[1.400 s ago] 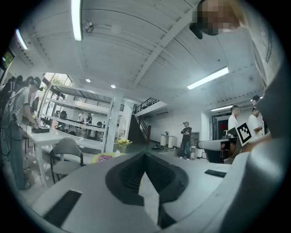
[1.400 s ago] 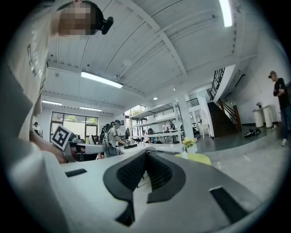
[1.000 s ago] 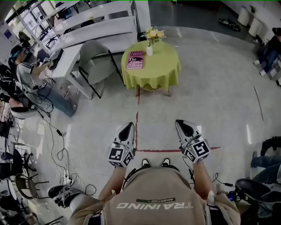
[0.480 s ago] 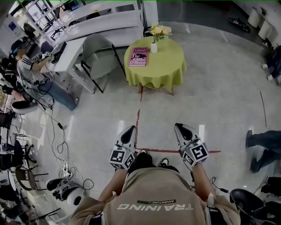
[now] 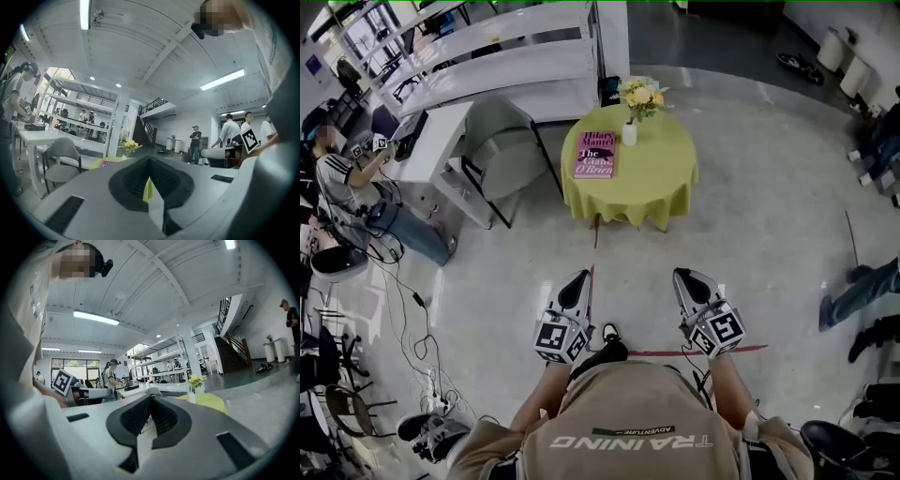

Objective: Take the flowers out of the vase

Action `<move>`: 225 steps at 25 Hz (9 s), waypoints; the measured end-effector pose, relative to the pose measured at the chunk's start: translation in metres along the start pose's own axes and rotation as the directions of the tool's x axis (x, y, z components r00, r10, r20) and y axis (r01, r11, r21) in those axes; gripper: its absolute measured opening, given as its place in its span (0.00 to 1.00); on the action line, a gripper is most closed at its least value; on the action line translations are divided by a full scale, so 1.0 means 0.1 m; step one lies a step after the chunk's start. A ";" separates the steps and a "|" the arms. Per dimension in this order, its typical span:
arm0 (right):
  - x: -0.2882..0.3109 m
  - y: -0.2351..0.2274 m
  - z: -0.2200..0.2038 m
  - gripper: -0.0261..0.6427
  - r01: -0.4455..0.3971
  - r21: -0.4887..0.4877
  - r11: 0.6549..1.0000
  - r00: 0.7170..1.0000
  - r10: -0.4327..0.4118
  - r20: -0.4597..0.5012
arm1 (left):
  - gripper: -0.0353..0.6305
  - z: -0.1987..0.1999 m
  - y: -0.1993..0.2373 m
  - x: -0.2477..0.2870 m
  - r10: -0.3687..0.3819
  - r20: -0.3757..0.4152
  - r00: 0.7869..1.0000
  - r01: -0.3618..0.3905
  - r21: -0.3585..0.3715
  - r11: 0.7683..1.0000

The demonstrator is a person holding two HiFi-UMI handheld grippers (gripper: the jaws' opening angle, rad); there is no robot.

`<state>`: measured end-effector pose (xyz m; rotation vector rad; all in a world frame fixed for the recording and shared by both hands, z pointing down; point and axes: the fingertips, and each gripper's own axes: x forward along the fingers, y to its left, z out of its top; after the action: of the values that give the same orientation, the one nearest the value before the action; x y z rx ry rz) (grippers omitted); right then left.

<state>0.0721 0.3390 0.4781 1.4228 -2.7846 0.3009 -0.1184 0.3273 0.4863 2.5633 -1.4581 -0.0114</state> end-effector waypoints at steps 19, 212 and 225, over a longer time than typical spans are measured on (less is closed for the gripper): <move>1.92 -1.14 0.24 0.04 0.088 0.054 0.995 0.996 -0.087 -0.011 | 0.07 0.28 1.32 1.67 -0.077 -0.038 0.996 0.077 -0.004 0.997; 4.50 -2.95 1.18 0.04 -0.143 0.044 0.989 0.990 0.143 0.005 | 0.07 1.09 2.37 4.78 -0.101 -0.032 0.994 0.104 0.094 0.990; 4.51 -2.60 1.64 0.04 -0.235 -0.056 0.970 0.971 0.237 0.023 | 0.07 1.52 2.34 4.62 -0.073 0.023 0.997 0.069 0.136 0.988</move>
<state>0.0294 -0.1998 0.4008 1.0943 -2.9640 0.2065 -0.0950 -0.2075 0.4175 2.7321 -1.4226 0.0430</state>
